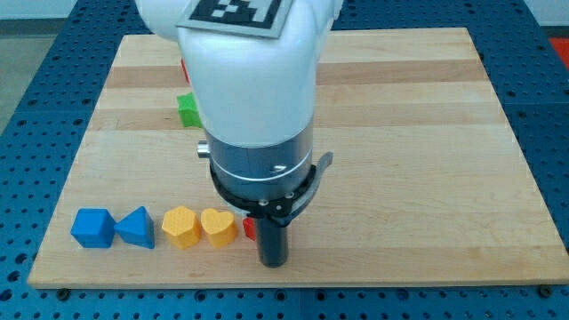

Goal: Go to the left side of the green star

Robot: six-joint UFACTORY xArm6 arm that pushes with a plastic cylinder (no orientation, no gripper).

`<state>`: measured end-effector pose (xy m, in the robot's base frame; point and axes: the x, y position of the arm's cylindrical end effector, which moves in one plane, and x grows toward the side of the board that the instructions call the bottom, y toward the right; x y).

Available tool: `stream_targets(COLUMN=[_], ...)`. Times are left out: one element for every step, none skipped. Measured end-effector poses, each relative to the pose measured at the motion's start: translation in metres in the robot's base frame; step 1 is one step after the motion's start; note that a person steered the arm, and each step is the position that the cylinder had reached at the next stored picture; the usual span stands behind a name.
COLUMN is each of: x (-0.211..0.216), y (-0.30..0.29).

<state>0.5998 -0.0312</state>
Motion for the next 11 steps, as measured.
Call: stream_targets(x=[0.001,0.013,0.017,0.001,-0.041,-0.086,-0.118,-0.144,-0.158,-0.181,-0.228], y=[-0.001,0.017,0.054,0.092,0.098,0.068,0.012,-0.056,-0.131,-0.193,-0.198])
